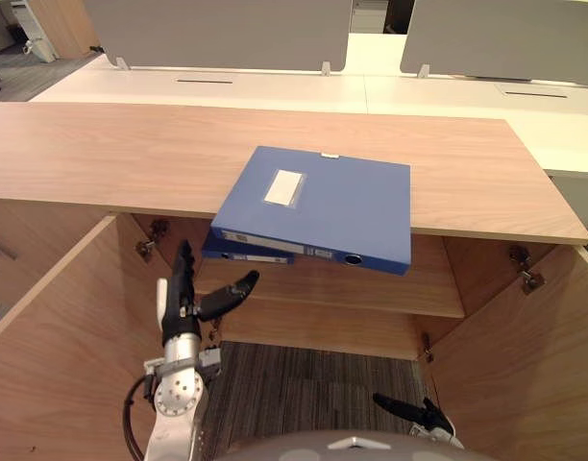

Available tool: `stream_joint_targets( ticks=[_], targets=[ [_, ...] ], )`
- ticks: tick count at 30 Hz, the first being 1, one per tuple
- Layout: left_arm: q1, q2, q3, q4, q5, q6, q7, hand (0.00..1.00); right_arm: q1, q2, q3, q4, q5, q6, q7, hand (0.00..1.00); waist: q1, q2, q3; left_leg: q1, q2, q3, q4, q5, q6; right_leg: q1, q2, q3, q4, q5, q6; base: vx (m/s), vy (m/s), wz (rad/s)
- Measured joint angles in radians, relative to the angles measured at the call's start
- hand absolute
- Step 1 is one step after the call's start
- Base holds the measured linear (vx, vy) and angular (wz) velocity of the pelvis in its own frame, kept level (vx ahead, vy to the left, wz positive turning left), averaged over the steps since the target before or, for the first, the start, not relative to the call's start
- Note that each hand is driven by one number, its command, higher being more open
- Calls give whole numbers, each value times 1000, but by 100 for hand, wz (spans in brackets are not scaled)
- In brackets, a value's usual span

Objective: Walk over to the cabinet, pick up the folder, carry it to the office cabinet, place the folder inside the office cabinet, then close the office cabinet door

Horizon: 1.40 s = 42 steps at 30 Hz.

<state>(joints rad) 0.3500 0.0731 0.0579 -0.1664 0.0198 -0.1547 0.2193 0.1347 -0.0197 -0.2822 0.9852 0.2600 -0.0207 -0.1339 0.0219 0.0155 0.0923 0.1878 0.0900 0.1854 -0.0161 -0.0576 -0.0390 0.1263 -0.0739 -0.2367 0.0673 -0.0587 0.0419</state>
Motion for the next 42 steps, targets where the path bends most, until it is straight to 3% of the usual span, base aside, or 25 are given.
stream_joint_targets(
  ticks=[10,19,30,42],
  targets=[
    [30,13,7,-121,123,-17,38,100,-5,-24,6,53,-37,-3,17,100,2,0,-19,5,0,-12,10,-4,2,18,2,13,-2,-4,-1,-19,0,2],
    [16,208,4,-246,268,-32,12,100,5,-85,33,126,-64,-2,30,100,-9,26,-46,6,7,-14,36,-10,0,20,9,36,12,-10,-2,-42,-8,-2],
    [-74,404,-93,-298,391,-103,-45,100,38,-92,37,150,-65,-1,47,100,-32,26,-59,8,15,-15,45,-15,-7,12,21,60,21,-18,-8,-21,-12,-2],
    [-124,422,-241,-302,625,-120,-22,100,38,-95,37,168,-65,-1,45,100,-35,26,-65,17,17,-15,41,-28,-6,-1,29,99,25,-18,-8,3,5,-10]
  ],
)
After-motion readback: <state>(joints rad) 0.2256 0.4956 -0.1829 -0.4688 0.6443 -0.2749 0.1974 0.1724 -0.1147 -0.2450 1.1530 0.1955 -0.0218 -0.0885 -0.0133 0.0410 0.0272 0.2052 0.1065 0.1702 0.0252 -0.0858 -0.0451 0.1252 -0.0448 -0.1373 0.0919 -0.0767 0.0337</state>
